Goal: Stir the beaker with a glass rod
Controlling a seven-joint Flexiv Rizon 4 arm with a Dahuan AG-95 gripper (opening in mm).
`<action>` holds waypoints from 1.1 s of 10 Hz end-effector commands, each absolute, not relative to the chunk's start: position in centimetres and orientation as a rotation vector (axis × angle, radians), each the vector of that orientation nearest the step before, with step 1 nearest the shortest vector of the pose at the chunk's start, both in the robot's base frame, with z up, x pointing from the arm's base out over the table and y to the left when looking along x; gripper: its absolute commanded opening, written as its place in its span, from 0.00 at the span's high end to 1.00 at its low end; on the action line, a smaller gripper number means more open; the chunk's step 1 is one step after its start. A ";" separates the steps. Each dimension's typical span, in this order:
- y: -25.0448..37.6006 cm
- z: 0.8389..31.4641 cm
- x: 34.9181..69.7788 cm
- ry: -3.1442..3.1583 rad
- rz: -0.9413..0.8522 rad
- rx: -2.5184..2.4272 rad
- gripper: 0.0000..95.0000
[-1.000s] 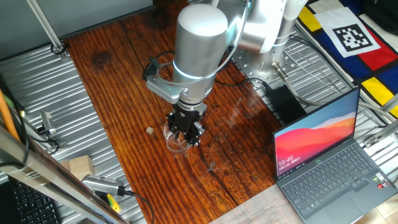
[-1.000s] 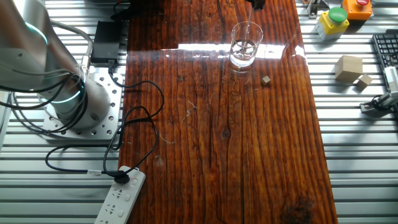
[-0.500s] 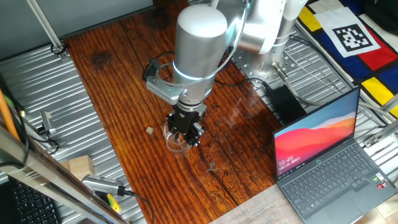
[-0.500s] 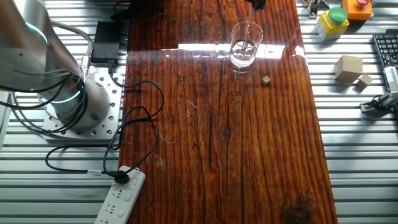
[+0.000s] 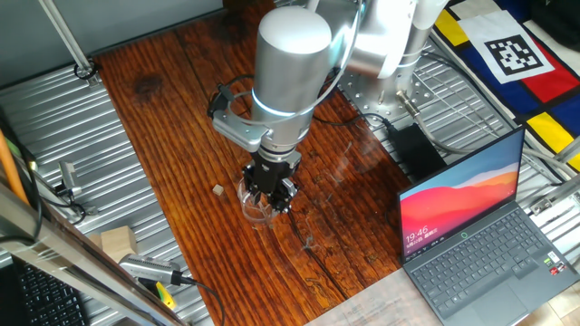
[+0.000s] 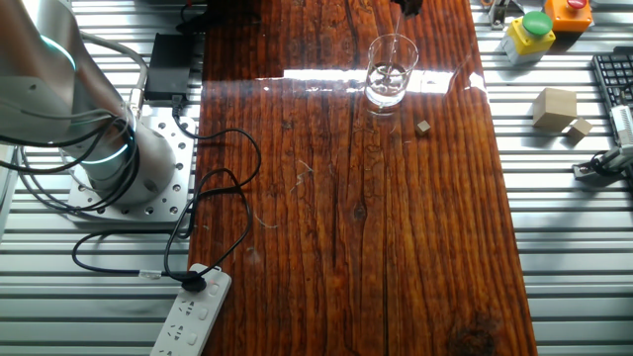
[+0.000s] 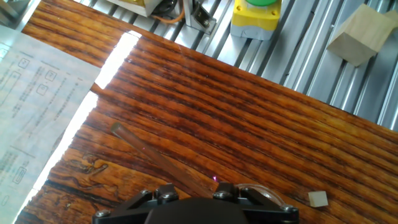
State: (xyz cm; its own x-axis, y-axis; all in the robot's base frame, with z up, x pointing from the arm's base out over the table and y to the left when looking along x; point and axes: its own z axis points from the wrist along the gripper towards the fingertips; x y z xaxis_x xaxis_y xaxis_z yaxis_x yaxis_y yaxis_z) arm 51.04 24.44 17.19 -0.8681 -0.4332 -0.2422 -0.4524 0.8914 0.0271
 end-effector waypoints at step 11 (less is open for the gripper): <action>25.5 16.8 52.1 2.998 0.138 -0.601 0.80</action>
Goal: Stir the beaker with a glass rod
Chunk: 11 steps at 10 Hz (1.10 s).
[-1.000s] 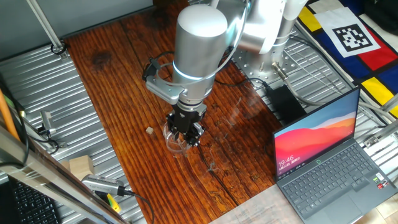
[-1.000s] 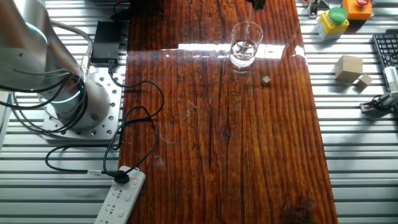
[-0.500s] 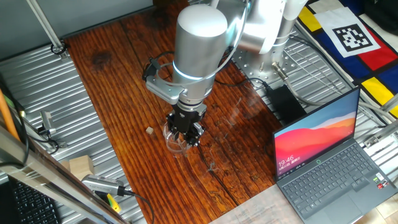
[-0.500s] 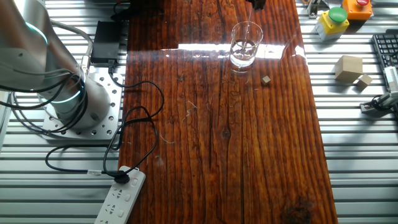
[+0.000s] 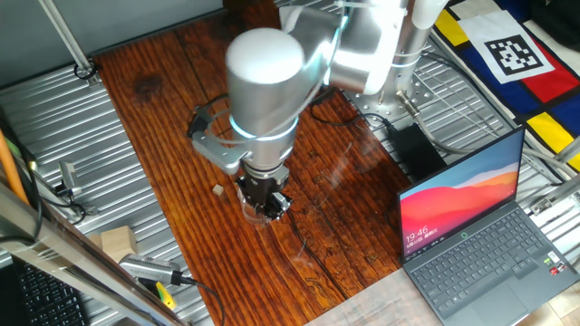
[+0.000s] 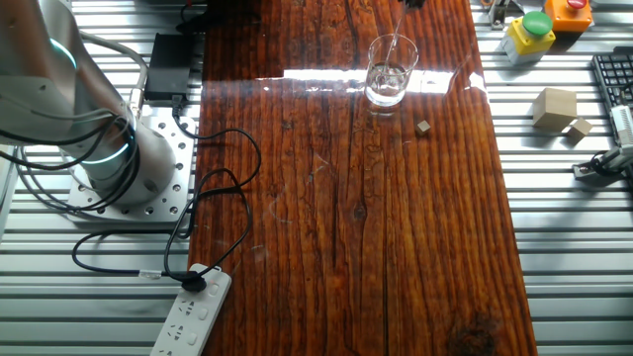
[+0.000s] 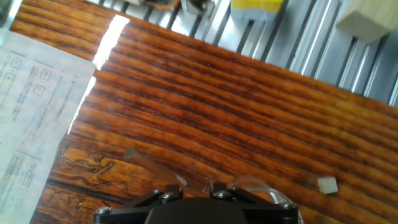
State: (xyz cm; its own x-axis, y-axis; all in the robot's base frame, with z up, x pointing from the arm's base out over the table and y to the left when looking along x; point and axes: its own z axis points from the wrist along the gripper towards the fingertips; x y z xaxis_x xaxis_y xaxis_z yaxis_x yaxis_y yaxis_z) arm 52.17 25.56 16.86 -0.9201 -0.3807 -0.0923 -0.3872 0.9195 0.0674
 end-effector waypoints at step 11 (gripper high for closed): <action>25.4 17.2 52.1 2.818 0.099 -0.866 0.80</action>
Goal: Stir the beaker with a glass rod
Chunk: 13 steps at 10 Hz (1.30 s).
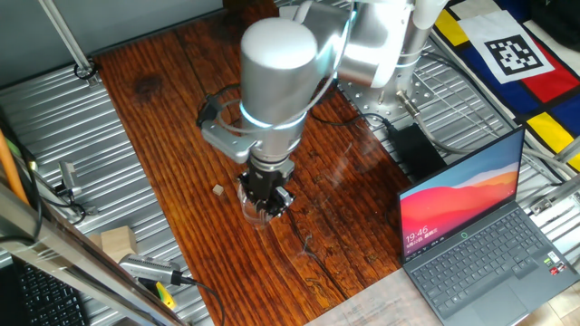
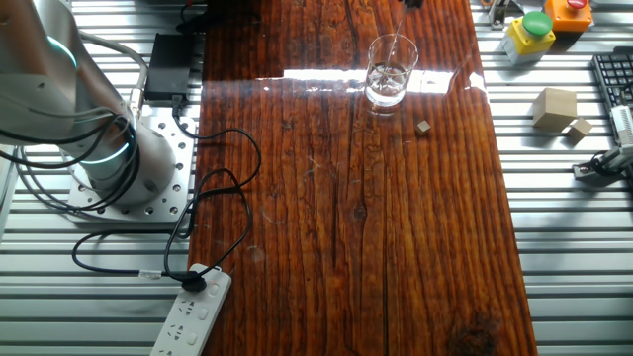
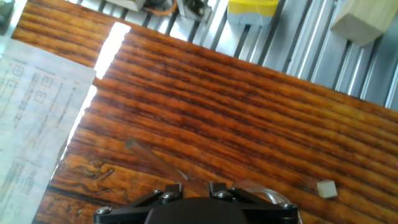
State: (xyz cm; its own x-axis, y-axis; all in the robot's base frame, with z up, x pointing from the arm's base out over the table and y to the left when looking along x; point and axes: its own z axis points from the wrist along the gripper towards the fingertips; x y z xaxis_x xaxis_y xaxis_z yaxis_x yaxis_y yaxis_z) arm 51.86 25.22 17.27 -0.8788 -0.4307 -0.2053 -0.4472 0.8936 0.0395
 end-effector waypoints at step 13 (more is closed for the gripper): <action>25.2 17.3 53.0 2.711 0.082 -1.008 1.00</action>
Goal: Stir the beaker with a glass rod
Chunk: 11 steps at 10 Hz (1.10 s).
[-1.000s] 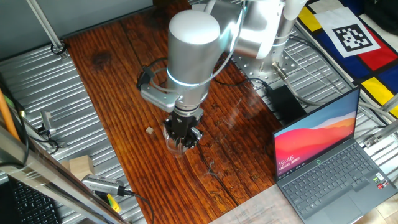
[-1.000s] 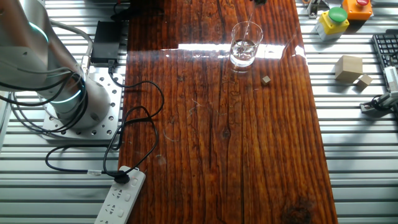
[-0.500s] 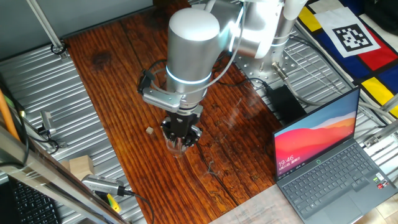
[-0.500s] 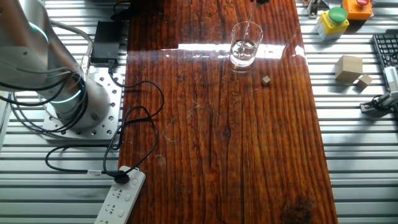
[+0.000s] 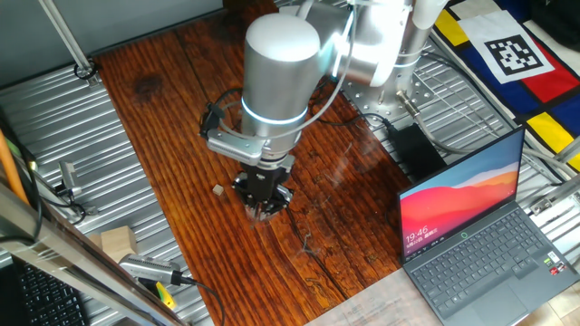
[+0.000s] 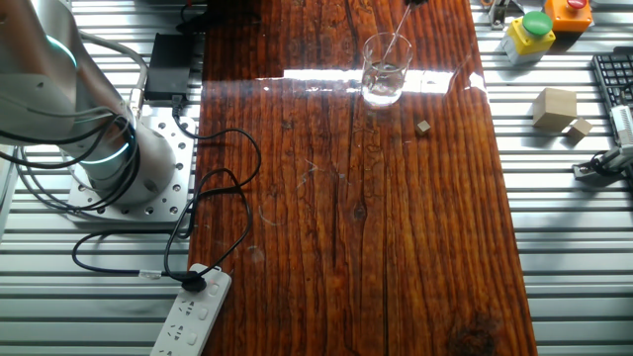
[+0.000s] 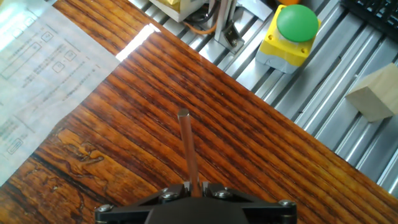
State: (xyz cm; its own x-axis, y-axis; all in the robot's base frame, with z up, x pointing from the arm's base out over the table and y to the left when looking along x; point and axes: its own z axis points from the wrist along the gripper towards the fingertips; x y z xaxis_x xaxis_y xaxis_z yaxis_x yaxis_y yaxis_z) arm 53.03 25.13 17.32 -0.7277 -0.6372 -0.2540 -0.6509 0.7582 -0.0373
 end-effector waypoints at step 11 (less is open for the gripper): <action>23.8 17.9 52.5 2.707 0.091 -0.983 1.00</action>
